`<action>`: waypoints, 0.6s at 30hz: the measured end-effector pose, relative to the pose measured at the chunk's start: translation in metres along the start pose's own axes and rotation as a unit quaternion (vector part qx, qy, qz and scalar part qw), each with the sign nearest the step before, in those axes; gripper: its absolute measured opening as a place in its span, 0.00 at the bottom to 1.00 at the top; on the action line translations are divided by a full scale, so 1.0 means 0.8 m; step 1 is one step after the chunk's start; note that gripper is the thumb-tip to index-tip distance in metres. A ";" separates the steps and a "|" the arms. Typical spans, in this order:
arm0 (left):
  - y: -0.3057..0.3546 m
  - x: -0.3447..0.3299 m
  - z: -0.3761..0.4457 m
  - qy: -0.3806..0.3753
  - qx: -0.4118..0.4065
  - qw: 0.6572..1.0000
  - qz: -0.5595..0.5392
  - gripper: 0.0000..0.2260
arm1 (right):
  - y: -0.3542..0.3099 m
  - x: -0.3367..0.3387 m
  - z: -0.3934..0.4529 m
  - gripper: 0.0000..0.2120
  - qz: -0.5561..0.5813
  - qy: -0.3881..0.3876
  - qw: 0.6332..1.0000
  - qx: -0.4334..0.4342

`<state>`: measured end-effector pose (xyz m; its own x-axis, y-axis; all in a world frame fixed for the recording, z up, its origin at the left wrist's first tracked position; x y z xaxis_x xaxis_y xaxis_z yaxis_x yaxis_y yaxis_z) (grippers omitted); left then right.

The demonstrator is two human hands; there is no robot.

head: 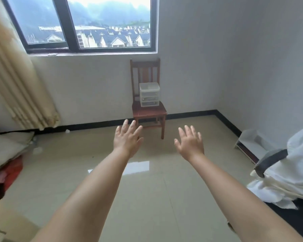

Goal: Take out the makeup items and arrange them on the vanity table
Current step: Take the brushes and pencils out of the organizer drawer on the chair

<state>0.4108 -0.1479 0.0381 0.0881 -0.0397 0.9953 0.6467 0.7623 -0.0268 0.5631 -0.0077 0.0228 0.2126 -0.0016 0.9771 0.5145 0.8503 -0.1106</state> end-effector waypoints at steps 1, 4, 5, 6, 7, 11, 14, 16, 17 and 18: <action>-0.002 0.002 0.041 0.004 -0.003 1.000 0.007 0.23 | 0.005 -0.002 0.039 0.26 0.003 0.003 1.000 -0.004; -0.008 0.003 0.158 0.009 0.009 1.000 0.011 0.23 | 0.026 -0.009 0.146 0.27 0.009 0.003 1.000 -0.011; -0.007 0.000 0.194 0.007 0.016 1.000 0.012 0.23 | 0.036 -0.014 0.176 0.27 0.009 -0.001 1.000 -0.013; -0.004 -0.005 0.229 0.005 0.019 1.000 0.014 0.23 | 0.047 -0.021 0.206 0.27 0.009 -0.003 1.000 -0.016; 0.003 -0.011 0.261 0.002 0.018 1.000 0.017 0.23 | 0.060 -0.029 0.235 0.27 0.008 -0.005 1.000 -0.022; 0.045 -0.048 0.390 -0.007 -0.005 1.000 0.005 0.23 | 0.117 -0.068 0.359 0.27 0.007 -0.012 0.998 -0.054; 0.080 -0.079 0.494 -0.012 -0.004 1.000 -0.013 0.23 | 0.161 -0.100 0.460 0.27 0.005 -0.021 0.999 -0.047; 0.098 -0.101 0.561 -0.029 0.011 0.999 -0.018 0.23 | 0.190 -0.120 0.527 0.27 0.005 -0.029 0.999 -0.038; 0.106 -0.112 0.592 -0.040 0.019 0.999 -0.017 0.23 | 0.204 -0.130 0.558 0.27 0.005 -0.035 0.999 -0.033; 0.112 -0.124 0.622 -0.050 0.028 0.998 -0.016 0.23 | 0.216 -0.140 0.587 0.27 0.006 -0.040 0.999 -0.028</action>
<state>0.0832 0.2455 -0.0166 -0.0102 -0.0014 0.9999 0.6047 0.7964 0.0072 0.2379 0.3870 -0.0206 0.1534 0.0527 0.9868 0.5587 0.8190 -0.1306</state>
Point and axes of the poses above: each hand's wrist, its own z-axis towards the middle knuckle, its own x-axis out of the back of the hand, y = z × x, the point moved 5 cm from there along z, towards the middle knuckle, and after that the axes turned 13 degrees about x, right-handed, at the moved point
